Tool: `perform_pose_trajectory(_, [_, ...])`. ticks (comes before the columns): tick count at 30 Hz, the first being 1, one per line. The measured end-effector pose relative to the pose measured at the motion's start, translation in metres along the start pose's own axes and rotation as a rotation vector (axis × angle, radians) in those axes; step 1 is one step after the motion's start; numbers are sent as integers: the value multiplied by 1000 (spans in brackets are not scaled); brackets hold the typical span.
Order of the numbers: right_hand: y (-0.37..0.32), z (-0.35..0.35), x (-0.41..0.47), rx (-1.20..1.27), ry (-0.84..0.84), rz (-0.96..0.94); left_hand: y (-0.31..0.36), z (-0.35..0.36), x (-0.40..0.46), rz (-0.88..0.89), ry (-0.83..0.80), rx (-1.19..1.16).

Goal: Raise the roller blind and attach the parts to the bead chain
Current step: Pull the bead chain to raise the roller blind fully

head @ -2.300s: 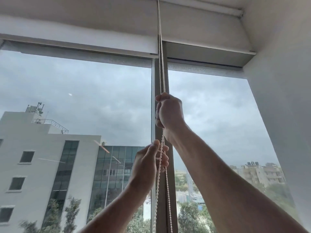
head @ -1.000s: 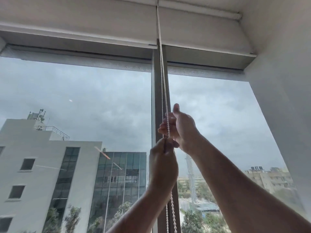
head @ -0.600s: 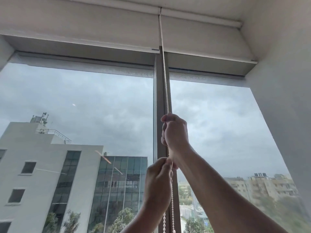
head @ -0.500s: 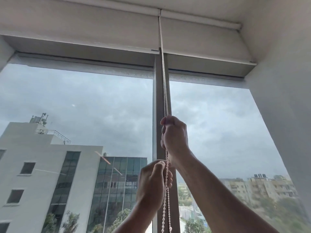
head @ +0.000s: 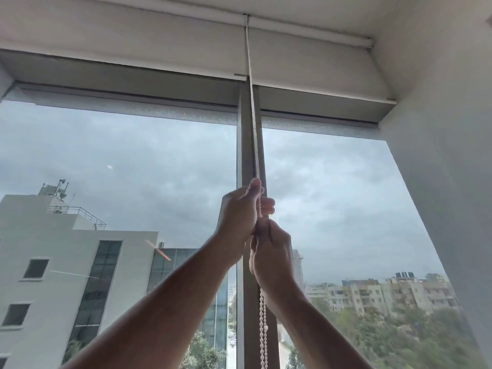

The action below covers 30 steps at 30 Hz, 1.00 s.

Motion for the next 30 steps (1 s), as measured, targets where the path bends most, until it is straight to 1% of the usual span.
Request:
perform_pose_trajectory(2, [-1, -2, -2, 10, 2, -10, 1, 4, -2, -10, 17, -26])
perform_pose_trajectory(5, [-5, -5, 1, 10, -38, -46, 2, 4, -4, 53, 72, 32])
perform_pose_trajectory(8, [-6, -11, 4, 80, -132, 43, 4, 3, -8, 96, 124, 39])
perform_pose_trajectory(10, [-7, -19, 5, 96, -165, 110, 8, 1, -10, 117, 150, 45])
perform_pose_trajectory(13, [-6, -31, 14, 18, -134, 207, 9, -1, -14, 156, 142, 97])
perform_pose_trajectory(16, [-7, -35, 25, 72, -94, 301, -6, 2, -28, 156, 120, 170])
perform_pose_trajectory(18, [-11, -32, 30, 114, -71, 303, -21, 3, -37, 169, 111, 234])
perform_pose_trajectory(21, [-19, -24, 42, 172, -48, 332, -35, -2, -43, 195, 145, 299])
perform_pose_trajectory(25, [-32, -10, 58, 276, -105, 378, -36, -11, -46, 263, 158, 300])
perform_pose_trajectory(27, [-37, -5, 63, 244, -136, 355, -34, -15, -46, 275, 156, 288])
perform_pose_trajectory(30, [-41, -1, 59, 166, -100, 300, -35, -19, -45, 234, 140, 240])
Point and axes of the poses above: each hand's wrist, its own x-axis towards the middle knuckle, its own z-axis out of the palm, y = z × x, the point moved 2 cm from there along x, towards the middle knuckle, and after that the axes turned 13 degrees about -z, right-handed, at the moved point
